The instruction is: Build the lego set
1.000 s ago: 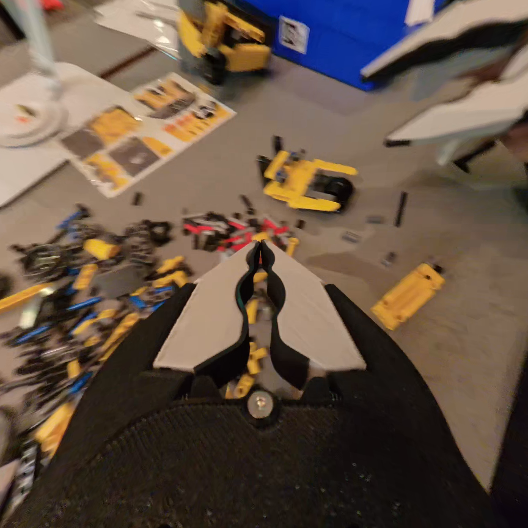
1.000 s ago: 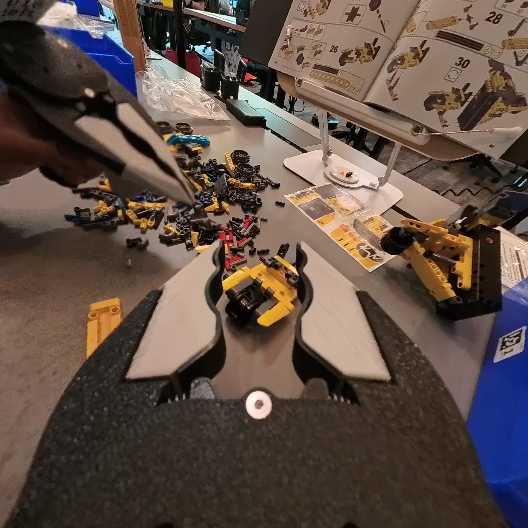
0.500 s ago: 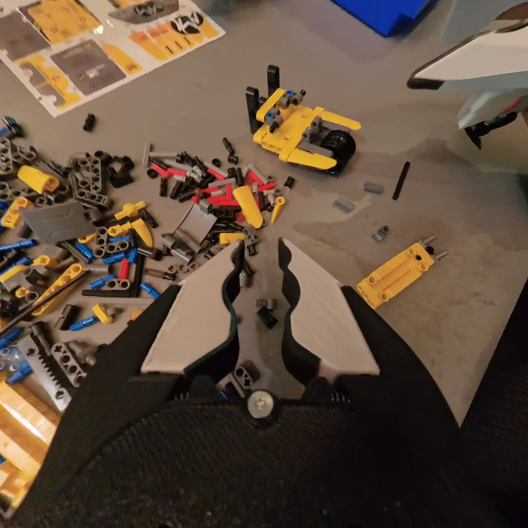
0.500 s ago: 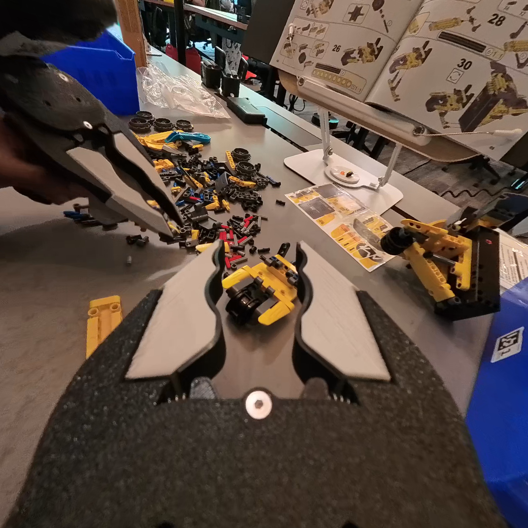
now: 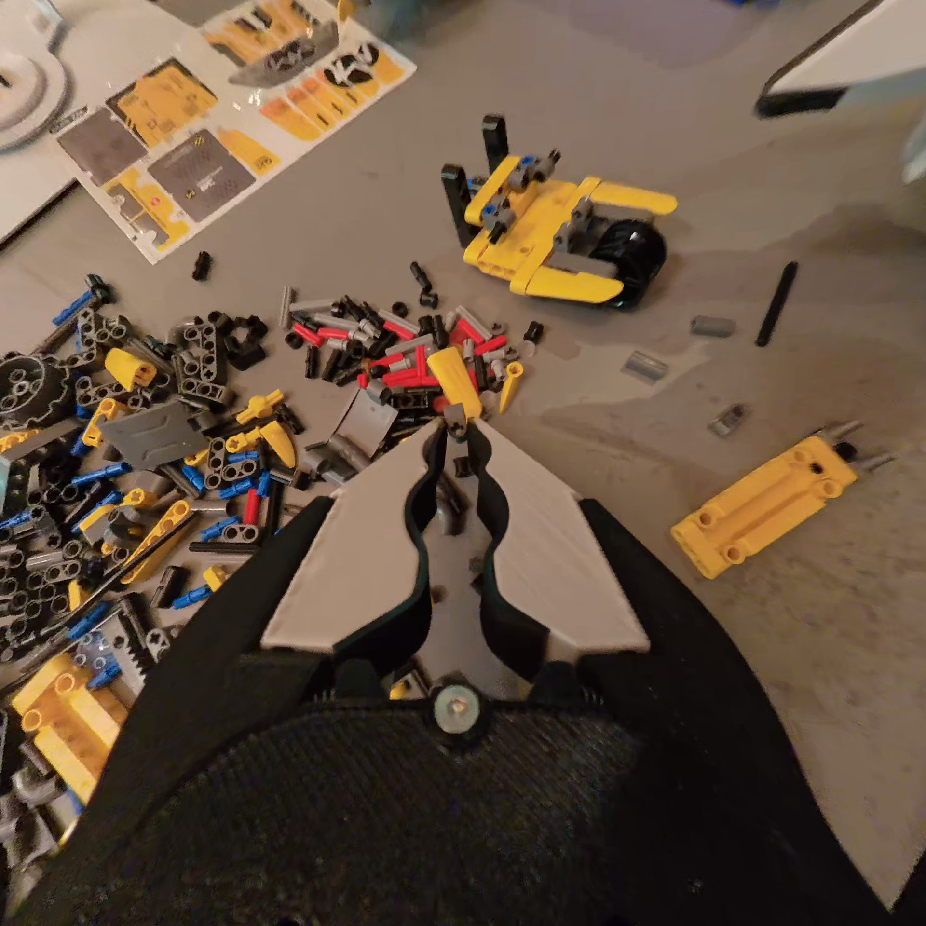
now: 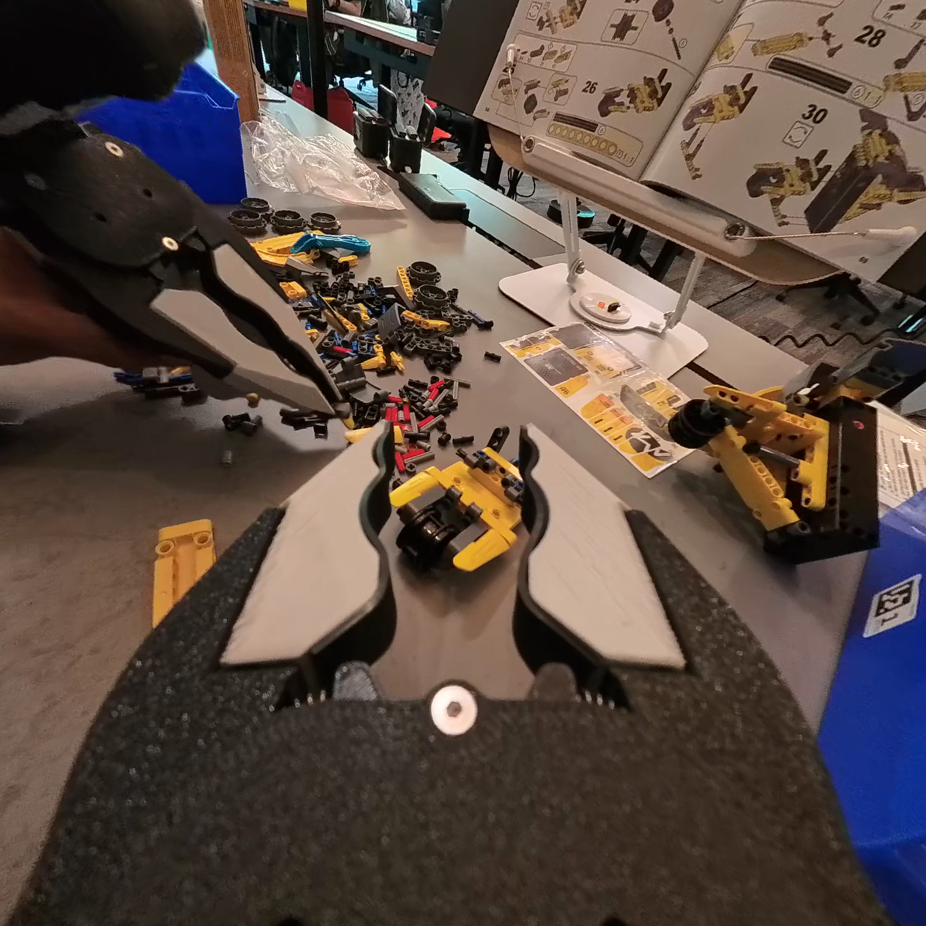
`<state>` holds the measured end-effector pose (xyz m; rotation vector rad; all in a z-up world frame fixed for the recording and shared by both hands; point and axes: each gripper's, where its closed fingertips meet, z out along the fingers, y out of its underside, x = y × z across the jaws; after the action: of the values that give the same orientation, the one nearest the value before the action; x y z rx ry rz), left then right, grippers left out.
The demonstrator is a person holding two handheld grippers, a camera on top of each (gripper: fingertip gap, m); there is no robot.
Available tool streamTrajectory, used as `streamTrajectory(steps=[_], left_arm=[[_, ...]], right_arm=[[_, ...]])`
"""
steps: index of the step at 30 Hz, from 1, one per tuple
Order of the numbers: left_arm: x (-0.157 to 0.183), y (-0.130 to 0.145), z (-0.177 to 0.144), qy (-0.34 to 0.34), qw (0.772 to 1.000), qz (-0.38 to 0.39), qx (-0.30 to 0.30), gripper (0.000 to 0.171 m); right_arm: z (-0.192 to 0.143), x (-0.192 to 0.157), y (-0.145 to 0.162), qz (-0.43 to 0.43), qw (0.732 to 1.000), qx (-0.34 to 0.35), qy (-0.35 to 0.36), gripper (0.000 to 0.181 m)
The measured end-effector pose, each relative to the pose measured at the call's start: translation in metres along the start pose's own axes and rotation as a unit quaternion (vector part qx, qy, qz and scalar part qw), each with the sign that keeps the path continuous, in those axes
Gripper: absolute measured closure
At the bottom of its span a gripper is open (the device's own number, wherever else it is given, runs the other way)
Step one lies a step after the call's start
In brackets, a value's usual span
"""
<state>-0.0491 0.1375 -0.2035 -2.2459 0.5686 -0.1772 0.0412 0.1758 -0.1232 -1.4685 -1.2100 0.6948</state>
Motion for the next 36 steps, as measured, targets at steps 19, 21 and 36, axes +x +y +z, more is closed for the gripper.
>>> streamTrajectory(steps=[19, 21, 36], left_arm=[[0.114, 0.017, -0.002, 0.288, 0.956, -0.001, -0.054, 0.167], [0.111, 0.017, -0.001, 0.283, 0.958, -0.006, -0.052, 0.166], [0.100, 0.020, -0.004, 0.258, 0.964, -0.004, -0.058, 0.161]], right_arm=[[0.000, -0.001, 0.000, -0.002, 1.000, -0.001, 0.000, 0.132], [0.000, -0.001, 0.001, -0.002, 1.000, -0.002, 0.000, 0.132], [0.000, -0.001, 0.001, -0.003, 1.000, -0.003, 0.000, 0.132]])
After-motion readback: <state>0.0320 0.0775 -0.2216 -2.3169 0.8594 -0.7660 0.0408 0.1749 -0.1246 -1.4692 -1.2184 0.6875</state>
